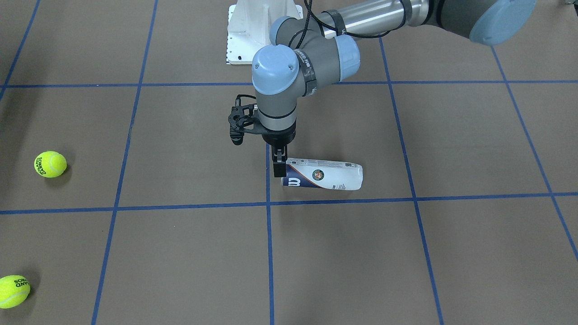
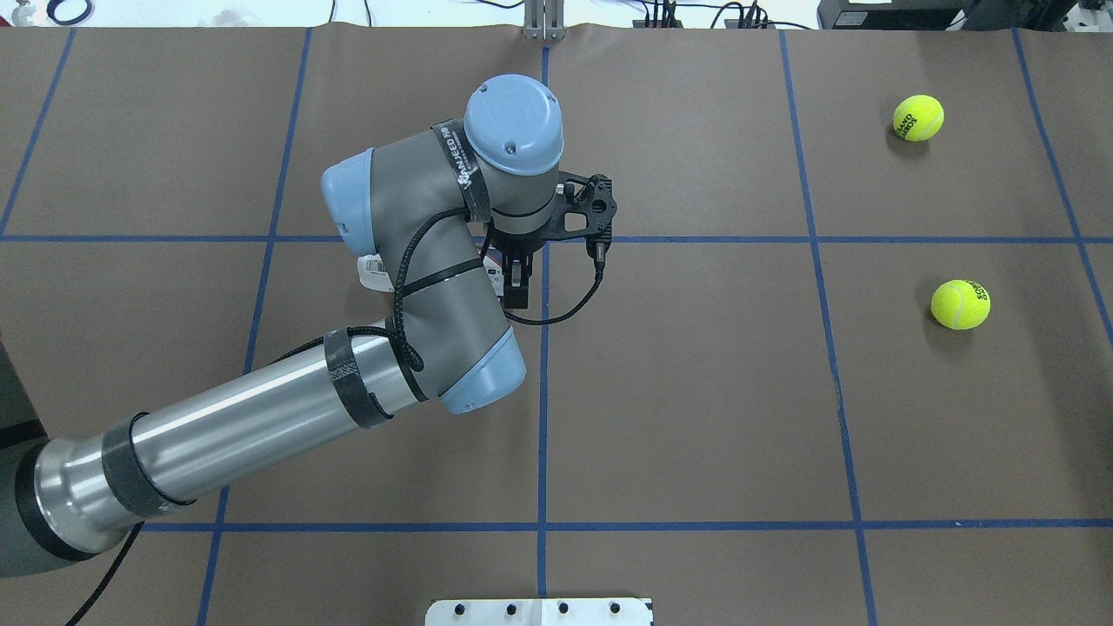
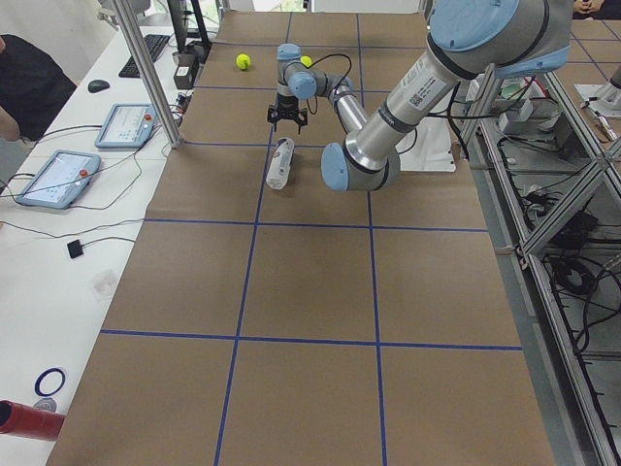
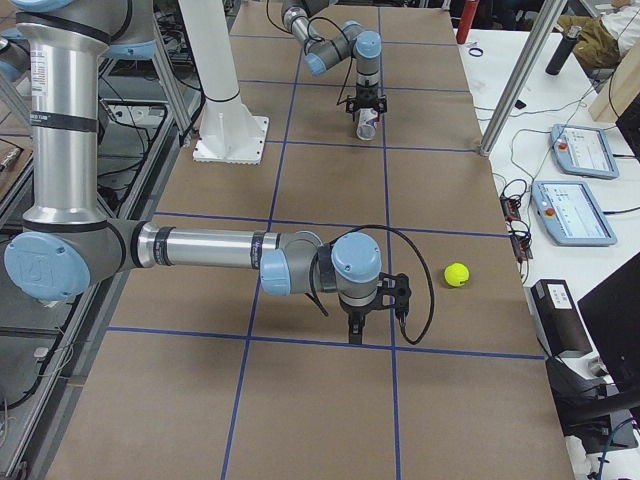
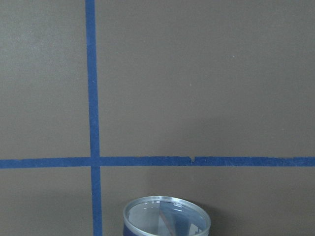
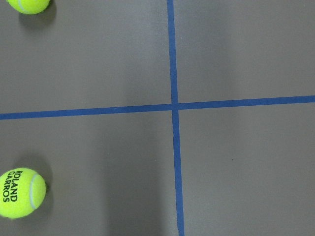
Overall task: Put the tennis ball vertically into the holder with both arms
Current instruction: 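Close the left gripper on the can's rim and lift it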
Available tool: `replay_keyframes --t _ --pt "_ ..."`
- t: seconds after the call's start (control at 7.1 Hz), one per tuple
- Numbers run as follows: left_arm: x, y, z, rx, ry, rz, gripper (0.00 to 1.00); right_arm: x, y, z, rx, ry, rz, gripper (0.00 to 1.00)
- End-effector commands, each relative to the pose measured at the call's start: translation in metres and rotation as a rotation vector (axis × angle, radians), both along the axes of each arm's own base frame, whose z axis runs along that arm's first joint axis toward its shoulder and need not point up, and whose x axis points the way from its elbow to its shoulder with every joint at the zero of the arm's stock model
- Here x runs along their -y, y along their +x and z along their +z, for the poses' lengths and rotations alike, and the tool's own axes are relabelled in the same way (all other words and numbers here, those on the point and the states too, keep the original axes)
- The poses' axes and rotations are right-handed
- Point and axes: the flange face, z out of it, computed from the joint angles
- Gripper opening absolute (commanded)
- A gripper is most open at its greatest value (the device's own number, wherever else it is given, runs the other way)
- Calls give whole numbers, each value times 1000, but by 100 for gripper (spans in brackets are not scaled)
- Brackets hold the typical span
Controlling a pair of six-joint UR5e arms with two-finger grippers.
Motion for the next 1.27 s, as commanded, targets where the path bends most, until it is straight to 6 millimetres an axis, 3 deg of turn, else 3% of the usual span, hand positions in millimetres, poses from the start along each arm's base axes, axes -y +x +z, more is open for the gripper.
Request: replay_keyframes --t 0.0,1.13 --pt "-1 26 14 -26 57 -11 99 0 0 0 0 1 0 100" --pt "5 27 29 -5 49 -17 99 0 0 0 0 4 -3 100"
